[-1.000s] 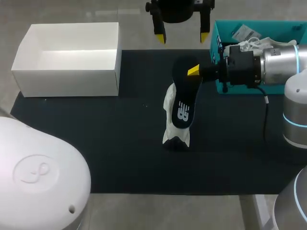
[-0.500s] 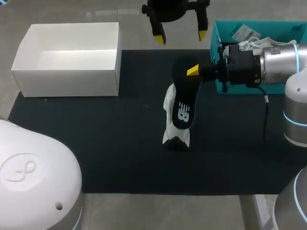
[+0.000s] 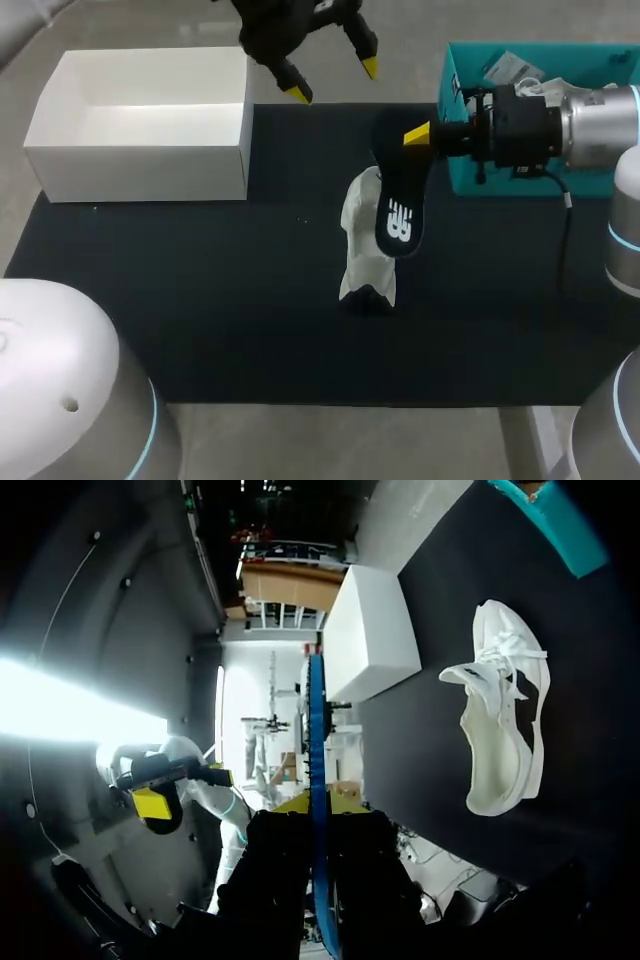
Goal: Take the shoe out of the shoebox, open the shoe tongue, remove and reinsert the insole, then place the shoe into the shoebox
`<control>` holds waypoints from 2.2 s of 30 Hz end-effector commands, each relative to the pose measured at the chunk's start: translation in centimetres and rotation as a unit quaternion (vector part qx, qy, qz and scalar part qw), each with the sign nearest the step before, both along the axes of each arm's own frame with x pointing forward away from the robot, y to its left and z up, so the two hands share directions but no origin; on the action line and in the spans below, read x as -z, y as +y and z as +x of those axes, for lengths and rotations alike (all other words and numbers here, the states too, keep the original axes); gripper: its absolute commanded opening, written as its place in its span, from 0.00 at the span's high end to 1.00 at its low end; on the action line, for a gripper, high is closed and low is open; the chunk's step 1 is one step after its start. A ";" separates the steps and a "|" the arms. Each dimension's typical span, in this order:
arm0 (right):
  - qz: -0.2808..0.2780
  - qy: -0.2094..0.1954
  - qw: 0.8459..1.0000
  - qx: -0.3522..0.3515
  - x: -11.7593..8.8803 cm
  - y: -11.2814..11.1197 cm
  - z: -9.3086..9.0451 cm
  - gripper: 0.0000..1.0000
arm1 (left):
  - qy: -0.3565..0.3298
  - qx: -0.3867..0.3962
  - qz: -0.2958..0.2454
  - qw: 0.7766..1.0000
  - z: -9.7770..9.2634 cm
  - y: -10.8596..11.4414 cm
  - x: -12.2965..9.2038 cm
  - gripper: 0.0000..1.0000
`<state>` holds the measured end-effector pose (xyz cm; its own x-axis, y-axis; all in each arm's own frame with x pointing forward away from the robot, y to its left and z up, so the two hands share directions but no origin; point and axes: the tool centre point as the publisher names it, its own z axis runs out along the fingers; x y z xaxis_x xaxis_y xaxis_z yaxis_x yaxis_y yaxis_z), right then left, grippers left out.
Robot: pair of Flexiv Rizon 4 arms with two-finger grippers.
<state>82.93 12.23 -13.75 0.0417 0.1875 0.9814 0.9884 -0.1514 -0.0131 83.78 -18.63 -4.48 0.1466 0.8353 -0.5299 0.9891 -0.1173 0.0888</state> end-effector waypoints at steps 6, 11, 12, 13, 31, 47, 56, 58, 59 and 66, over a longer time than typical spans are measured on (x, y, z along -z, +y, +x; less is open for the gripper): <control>0.055 -0.013 0.998 0.029 -2.1 -1.1 -0.4 1.00 | 0.033 -0.032 -0.325 0.944 -0.5 2.2 1.9 0.00; 0.077 -0.026 0.996 0.042 -3.2 -1.0 0.0 1.00 | 0.058 -0.047 -0.357 0.931 -1.5 0.1 2.8 0.00; 0.083 -0.030 0.995 0.042 -3.5 -0.8 0.0 1.00 | 0.062 -0.046 -0.363 0.928 -1.7 -0.4 2.9 0.00; 0.088 -0.034 0.995 0.042 -3.9 -0.6 0.1 1.00 | 0.061 -0.043 -0.366 0.927 -1.8 -0.7 3.0 0.00; 0.117 -0.041 0.992 0.030 -4.7 1.6 -0.1 1.00 | 0.015 -0.015 -0.425 0.905 -1.3 -5.2 3.3 0.20; 0.112 -0.024 0.993 0.001 -5.0 3.0 -0.8 1.00 | 0.006 -0.024 -0.430 0.903 -0.4 -6.2 3.6 0.76; 0.113 -0.023 0.993 0.008 -4.7 3.1 -0.6 1.00 | 0.012 -0.010 -0.430 0.903 -0.7 -6.8 3.9 0.92; 0.113 -0.022 0.993 0.010 -4.7 3.0 -0.6 1.00 | 0.012 -0.010 -0.431 0.902 -0.7 -6.8 3.9 0.94; 0.113 -0.022 0.993 0.010 -4.7 3.0 -0.6 1.00 | 0.012 -0.010 -0.431 0.902 -0.7 -6.8 4.0 0.94; 0.113 -0.021 0.993 0.014 -4.5 2.9 -0.3 1.00 | 0.009 -0.011 -0.433 0.901 -0.8 -6.5 4.1 0.90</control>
